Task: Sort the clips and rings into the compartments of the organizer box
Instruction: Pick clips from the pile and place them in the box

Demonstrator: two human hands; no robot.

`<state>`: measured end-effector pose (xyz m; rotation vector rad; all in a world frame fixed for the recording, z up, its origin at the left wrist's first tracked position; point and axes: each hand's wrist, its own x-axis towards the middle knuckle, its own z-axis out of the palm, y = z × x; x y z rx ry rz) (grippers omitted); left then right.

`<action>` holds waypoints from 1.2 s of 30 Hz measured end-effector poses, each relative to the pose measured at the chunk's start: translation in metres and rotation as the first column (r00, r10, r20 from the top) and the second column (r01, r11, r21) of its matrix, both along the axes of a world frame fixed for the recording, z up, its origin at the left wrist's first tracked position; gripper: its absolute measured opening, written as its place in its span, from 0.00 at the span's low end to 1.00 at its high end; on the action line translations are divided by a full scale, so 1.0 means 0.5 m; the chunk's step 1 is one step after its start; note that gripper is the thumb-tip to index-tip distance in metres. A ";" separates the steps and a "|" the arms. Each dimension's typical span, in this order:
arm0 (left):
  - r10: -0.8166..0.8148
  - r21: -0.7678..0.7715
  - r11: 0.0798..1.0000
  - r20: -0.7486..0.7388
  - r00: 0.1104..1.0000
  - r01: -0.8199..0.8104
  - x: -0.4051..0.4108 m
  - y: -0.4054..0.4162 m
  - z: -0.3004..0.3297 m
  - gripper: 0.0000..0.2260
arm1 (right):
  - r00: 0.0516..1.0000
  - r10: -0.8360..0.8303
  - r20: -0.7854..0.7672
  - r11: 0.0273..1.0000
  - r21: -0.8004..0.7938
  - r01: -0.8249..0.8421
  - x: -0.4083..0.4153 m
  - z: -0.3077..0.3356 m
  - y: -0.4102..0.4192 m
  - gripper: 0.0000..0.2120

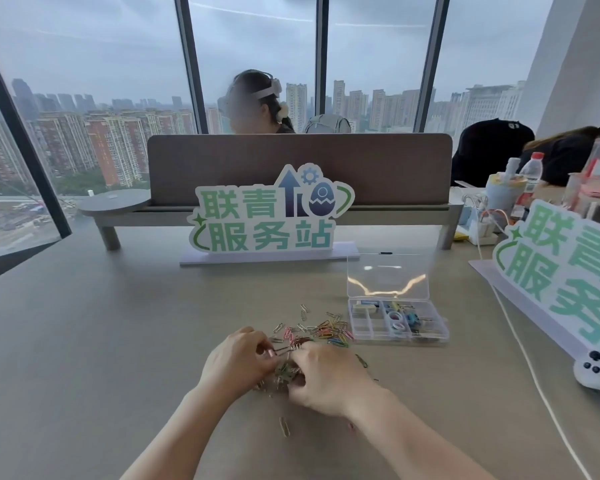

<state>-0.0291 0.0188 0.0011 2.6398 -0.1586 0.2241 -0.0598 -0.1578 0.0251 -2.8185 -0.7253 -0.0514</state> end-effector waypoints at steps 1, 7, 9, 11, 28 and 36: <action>0.001 -0.003 1.000 0.016 1.000 -0.001 0.002 0.001 0.002 0.08 | 1.000 -0.008 -0.007 1.000 0.001 0.008 0.007 0.005 -0.018 0.13; -0.056 -0.038 0.998 0.085 0.995 0.060 0.020 -0.038 0.036 0.06 | 0.994 -0.108 -0.008 0.993 0.041 0.109 0.050 0.045 -0.162 0.11; -0.096 -0.039 0.994 0.095 0.991 0.100 0.030 -0.070 0.050 0.06 | 0.982 -0.186 0.014 0.982 0.028 0.186 0.069 0.053 -0.223 0.09; -0.138 -0.057 0.988 0.094 0.986 0.143 0.042 -0.105 0.060 0.05 | 0.966 -0.258 0.030 0.966 -0.007 0.259 0.088 0.054 -0.282 0.08; -0.363 -0.034 0.931 0.022 0.931 0.364 0.171 -0.361 0.063 0.09 | 0.938 -0.347 -0.015 0.935 -0.088 0.345 0.172 0.031 -0.479 0.10; -0.383 0.014 0.923 -0.014 0.923 0.384 0.219 -0.414 0.053 0.08 | 0.952 -0.305 -0.026 0.938 -0.179 0.295 0.190 0.032 -0.485 0.12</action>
